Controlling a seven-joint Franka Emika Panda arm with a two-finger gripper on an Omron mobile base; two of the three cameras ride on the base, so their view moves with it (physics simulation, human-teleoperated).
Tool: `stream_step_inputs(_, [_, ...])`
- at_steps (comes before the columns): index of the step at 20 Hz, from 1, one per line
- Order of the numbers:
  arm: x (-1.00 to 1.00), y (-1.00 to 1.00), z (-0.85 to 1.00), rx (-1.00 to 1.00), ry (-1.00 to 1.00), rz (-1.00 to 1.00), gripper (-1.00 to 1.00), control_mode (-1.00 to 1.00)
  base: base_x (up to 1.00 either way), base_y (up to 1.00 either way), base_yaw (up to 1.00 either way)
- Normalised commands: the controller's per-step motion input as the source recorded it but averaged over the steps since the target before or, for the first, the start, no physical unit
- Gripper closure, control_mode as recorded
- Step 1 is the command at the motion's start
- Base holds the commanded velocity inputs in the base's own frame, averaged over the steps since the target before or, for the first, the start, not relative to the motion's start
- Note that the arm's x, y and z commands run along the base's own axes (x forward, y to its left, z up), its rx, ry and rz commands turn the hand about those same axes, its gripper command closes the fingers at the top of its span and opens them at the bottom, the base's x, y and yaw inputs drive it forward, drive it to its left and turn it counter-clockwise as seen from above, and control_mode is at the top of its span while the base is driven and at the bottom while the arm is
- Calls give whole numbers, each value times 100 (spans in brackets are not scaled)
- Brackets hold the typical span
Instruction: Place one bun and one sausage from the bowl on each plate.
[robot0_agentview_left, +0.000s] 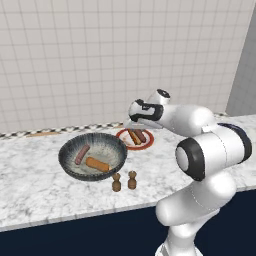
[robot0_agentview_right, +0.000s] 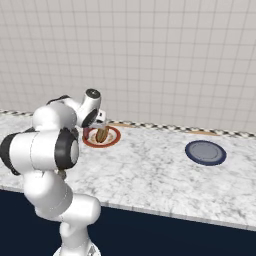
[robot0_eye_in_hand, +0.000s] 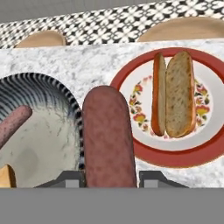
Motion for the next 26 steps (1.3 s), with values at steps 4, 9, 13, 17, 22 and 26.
stream_step_inputs(4, [53,0,-30,1,2,0,100,-100,0,0,0])
stream_step_inputs(9, [50,4,-42,0,1,-1,100,-100,0,0,0])
stream_step_inputs(13, [37,8,-29,0,3,0,100,-100,0,0,0])
stream_step_inputs(17, [23,17,-20,-2,0,-2,100,-100,0,0,0])
stream_step_inputs(22, [29,13,-29,-5,0,-4,100,-100,0,0,0])
stream_step_inputs(26, [36,0,-21,-1,0,-2,100,-100,0,0,0])
